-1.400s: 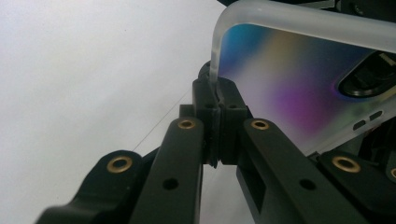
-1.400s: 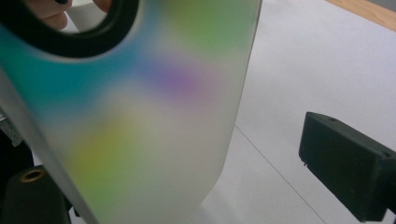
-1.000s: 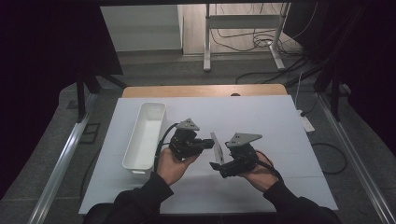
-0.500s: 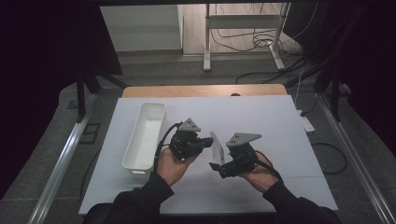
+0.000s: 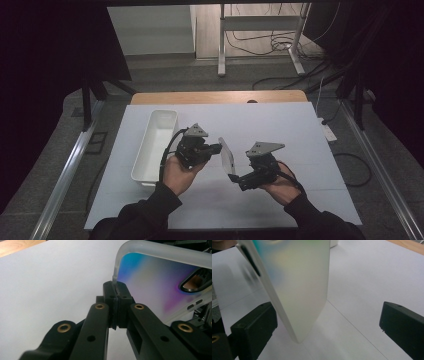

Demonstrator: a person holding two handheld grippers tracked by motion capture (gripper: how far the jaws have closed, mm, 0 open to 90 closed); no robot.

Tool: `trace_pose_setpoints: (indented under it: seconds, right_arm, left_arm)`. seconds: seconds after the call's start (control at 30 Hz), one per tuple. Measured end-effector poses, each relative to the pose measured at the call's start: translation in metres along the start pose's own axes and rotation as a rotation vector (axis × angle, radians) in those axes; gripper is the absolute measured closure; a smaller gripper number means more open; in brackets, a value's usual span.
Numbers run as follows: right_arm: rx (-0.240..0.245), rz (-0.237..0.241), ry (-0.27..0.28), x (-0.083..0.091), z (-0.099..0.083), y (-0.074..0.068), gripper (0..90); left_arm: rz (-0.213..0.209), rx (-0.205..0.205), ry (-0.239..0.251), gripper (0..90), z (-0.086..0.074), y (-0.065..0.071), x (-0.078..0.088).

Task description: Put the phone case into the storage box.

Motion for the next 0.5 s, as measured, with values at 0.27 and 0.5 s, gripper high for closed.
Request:
trace_pose_setpoints:
  seconds: [0.27, 0.5]
  right_arm:
    - [0.004, -0.01, 0.007, 0.007, -0.004, 0.005, 0.3]
    - [-0.021, -0.018, 0.009, 0.016, -0.01, 0.01, 0.0]
  left_arm:
    - [0.008, 0.012, 0.008, 88.3, 0.002, -0.007, 0.006]
    - [0.017, 0.022, 0.009, 88.2, 0.004, -0.014, 0.012]
Point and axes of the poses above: each handheld gripper's, and its own axes: x roughly backward along the jaws, z roughly out of its top, y roughly to its right, the point moved 8 cm from there along -x, roughly forward along the jaws, and after that the axes turned 13 degrees about x, right-handed, at the moved point
